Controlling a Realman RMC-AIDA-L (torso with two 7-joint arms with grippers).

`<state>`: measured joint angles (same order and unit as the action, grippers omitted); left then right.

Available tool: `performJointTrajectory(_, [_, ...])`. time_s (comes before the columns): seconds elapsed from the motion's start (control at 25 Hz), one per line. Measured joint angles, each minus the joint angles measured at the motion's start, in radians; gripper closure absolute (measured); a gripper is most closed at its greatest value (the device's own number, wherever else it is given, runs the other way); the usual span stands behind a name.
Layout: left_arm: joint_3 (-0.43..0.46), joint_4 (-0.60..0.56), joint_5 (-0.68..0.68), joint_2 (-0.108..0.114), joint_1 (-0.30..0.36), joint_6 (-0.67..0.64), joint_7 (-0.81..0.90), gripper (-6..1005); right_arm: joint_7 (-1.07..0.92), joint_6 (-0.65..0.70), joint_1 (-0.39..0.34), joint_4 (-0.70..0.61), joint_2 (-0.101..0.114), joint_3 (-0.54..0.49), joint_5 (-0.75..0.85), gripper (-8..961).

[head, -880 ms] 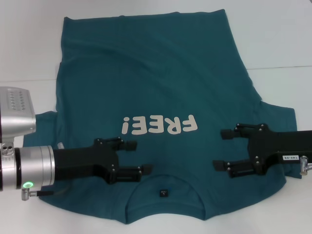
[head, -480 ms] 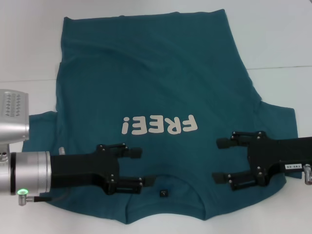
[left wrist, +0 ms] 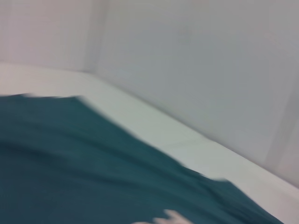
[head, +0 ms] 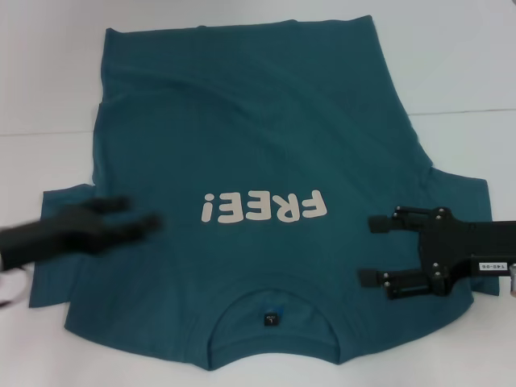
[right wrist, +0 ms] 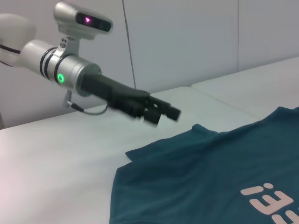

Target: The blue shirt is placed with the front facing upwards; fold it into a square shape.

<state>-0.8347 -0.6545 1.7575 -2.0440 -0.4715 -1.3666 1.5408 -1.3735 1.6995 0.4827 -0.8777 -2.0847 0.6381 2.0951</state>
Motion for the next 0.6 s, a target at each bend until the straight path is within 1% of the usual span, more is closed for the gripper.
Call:
performJointTrajectory(0.08, [0.054,-0.021,0.004,0.02,0.026,0.04,0.147,136,0.0,0.0,-0.003,0.0,-0.001,-0.002,0.0,9])
performJointTrajectory(0.12, [0.068,-0.022,0.009,0.025,0.029,0.049,0.176,136,0.0,-0.001,-0.004,0.0,-0.001,-0.002,0.0,9])
performJointTrajectory(0.2, [0.112,-0.025,0.069,0.033,0.038,0.086,0.295,135,0.0,-0.001,-0.004,-0.001,-0.001,-0.003,-0.002,9])
performJointTrajectory(0.32, [0.142,-0.042,0.201,0.036,0.043,0.11,0.425,134,0.0,0.001,-0.004,-0.001,-0.001,-0.003,-0.002,8])
performJointTrajectory(0.4, [0.149,-0.049,0.262,0.036,0.044,0.112,0.476,134,-0.002,0.005,-0.004,-0.002,-0.002,-0.003,-0.003,8])
performJointTrajectory(0.6, [0.16,-0.081,0.289,0.033,0.057,0.123,0.495,133,-0.006,0.008,-0.005,-0.004,-0.001,-0.003,-0.003,8])
